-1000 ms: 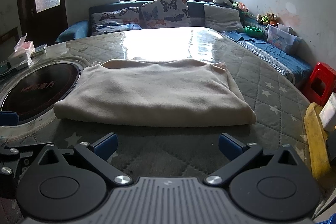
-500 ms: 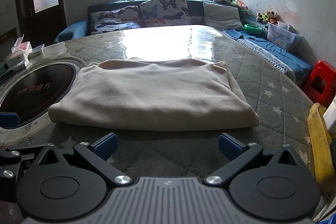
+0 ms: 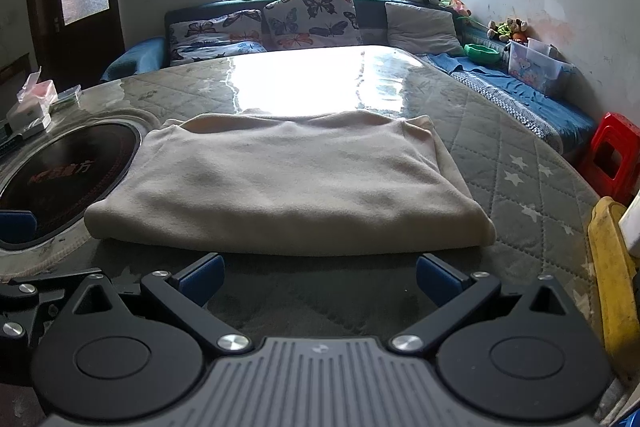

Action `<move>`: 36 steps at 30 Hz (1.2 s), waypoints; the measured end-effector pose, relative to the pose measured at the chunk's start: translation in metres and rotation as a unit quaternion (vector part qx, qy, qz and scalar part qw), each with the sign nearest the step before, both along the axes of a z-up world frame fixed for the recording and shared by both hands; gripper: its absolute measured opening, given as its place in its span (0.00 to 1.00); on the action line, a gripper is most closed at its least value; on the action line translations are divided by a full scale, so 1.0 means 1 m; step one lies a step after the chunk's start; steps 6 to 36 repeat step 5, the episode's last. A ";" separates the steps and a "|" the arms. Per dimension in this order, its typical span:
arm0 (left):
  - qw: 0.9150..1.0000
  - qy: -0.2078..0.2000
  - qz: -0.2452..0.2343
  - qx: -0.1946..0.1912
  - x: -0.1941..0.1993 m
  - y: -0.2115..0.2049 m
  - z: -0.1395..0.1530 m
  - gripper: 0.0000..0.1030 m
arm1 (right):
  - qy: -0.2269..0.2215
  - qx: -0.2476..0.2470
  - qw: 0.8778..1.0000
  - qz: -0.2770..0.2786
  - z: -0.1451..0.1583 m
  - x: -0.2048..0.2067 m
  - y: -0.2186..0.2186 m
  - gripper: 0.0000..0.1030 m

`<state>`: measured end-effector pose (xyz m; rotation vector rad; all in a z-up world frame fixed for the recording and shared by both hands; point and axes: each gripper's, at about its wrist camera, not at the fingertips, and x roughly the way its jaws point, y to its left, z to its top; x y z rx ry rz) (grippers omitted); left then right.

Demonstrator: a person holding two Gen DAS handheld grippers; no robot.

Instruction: Fold clothes

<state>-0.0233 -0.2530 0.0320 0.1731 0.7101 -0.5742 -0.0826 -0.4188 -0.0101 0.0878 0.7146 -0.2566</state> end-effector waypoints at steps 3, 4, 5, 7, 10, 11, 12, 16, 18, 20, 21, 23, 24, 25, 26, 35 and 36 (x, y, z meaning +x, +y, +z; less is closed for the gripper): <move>1.000 -0.002 0.001 0.000 0.001 0.000 0.000 1.00 | 0.000 0.000 1.000 -0.001 -0.001 0.001 -0.001 1.00; 1.000 -0.002 0.002 -0.001 0.001 0.000 0.000 1.00 | 0.000 0.000 1.000 -0.002 -0.001 0.002 -0.002 1.00; 1.000 -0.001 0.002 -0.002 0.001 0.001 0.000 1.00 | 0.000 0.000 1.000 -0.004 -0.001 0.002 -0.002 1.00; 1.000 -0.001 0.002 -0.002 0.001 0.001 0.000 1.00 | 0.000 0.000 1.000 -0.004 -0.001 0.002 -0.002 1.00; 1.000 -0.001 0.002 -0.002 0.001 0.001 0.000 1.00 | 0.000 0.000 1.000 -0.004 -0.001 0.002 -0.002 1.00; 1.000 -0.001 0.002 -0.002 0.001 0.001 0.000 1.00 | 0.000 0.000 1.000 -0.004 -0.001 0.002 -0.002 1.00; 1.000 -0.001 0.002 -0.002 0.001 0.001 0.000 1.00 | 0.000 0.000 1.000 -0.004 -0.001 0.002 -0.002 1.00; 1.000 -0.001 0.002 -0.002 0.001 0.001 0.000 1.00 | 0.000 0.000 1.000 -0.004 -0.001 0.002 -0.002 1.00; 1.000 -0.001 0.002 -0.002 0.001 0.001 0.000 1.00 | 0.000 0.000 1.000 -0.004 -0.001 0.002 -0.002 1.00; 1.000 -0.001 0.002 -0.002 0.001 0.001 0.000 1.00 | 0.000 0.000 1.000 -0.004 -0.001 0.002 -0.002 1.00; 1.000 -0.001 0.002 -0.002 0.001 0.001 0.000 1.00 | 0.000 0.000 1.000 -0.004 -0.001 0.002 -0.002 1.00; 1.000 -0.001 0.002 -0.002 0.001 0.001 0.000 1.00 | 0.000 0.000 1.000 -0.004 -0.001 0.002 -0.002 1.00; 1.000 -0.001 0.002 -0.002 0.001 0.001 0.000 1.00 | 0.000 0.000 1.000 -0.004 -0.001 0.002 -0.002 1.00; 1.000 -0.001 0.002 -0.002 0.001 0.001 0.000 1.00 | 0.000 0.000 1.000 -0.004 -0.001 0.002 -0.002 1.00; 1.000 -0.001 0.002 -0.002 0.001 0.001 0.000 1.00 | 0.000 0.000 1.000 -0.004 -0.001 0.002 -0.002 1.00; 1.000 -0.001 0.002 -0.002 0.001 0.001 0.000 1.00 | 0.000 0.000 1.000 -0.004 -0.001 0.002 -0.002 1.00; 1.000 -0.001 0.002 -0.002 0.001 0.001 0.000 1.00 | 0.000 0.000 1.000 -0.004 -0.001 0.002 -0.002 1.00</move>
